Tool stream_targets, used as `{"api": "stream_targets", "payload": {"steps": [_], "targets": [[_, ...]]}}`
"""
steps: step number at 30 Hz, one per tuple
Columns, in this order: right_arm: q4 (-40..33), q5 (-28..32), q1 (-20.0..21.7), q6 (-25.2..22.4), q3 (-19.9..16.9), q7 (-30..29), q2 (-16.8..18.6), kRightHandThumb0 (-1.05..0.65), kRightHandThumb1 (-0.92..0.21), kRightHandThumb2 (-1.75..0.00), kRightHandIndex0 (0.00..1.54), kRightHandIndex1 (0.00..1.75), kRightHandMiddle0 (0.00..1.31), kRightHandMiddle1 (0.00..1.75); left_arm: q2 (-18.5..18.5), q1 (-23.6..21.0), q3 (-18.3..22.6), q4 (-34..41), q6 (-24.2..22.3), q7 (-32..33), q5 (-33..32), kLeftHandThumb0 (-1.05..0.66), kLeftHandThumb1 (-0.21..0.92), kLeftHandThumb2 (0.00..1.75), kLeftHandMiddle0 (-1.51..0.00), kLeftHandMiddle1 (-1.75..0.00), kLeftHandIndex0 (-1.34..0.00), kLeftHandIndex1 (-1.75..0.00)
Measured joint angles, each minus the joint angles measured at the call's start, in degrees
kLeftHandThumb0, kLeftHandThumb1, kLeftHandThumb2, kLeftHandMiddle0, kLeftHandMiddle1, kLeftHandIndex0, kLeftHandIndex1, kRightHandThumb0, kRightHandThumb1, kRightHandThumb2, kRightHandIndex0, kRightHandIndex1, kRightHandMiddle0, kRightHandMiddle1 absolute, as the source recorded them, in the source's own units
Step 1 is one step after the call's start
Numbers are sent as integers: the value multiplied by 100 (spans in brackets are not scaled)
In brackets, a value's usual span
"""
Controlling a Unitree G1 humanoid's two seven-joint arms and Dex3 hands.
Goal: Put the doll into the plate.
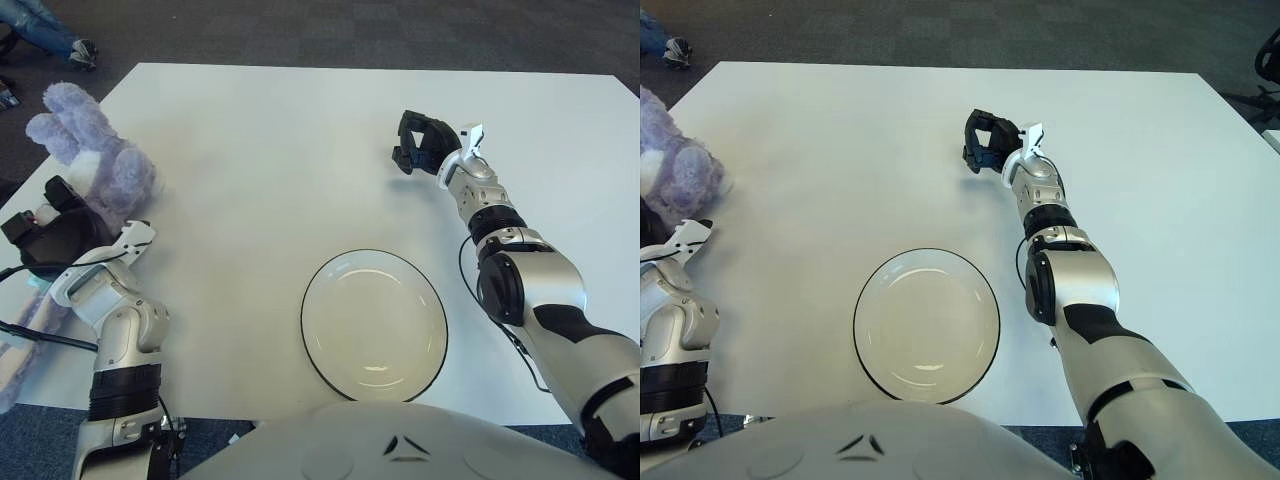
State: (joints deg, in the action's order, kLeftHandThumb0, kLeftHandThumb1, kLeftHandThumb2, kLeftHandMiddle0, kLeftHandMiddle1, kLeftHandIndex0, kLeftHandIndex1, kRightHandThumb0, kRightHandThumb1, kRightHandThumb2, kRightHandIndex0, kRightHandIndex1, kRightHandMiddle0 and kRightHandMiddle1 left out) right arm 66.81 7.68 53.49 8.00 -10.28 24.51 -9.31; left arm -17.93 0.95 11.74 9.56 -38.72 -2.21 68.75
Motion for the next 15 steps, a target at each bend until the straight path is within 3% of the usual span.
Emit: {"api": "stream_targets", "payload": {"steps": [15], "targets": [[5, -2, 1, -2, -57, 93, -115, -49, -28, -137, 129, 175, 65, 175, -175, -1, -207, 135, 194, 71, -653, -80, 71, 48, 0, -79, 0, -60]]}}
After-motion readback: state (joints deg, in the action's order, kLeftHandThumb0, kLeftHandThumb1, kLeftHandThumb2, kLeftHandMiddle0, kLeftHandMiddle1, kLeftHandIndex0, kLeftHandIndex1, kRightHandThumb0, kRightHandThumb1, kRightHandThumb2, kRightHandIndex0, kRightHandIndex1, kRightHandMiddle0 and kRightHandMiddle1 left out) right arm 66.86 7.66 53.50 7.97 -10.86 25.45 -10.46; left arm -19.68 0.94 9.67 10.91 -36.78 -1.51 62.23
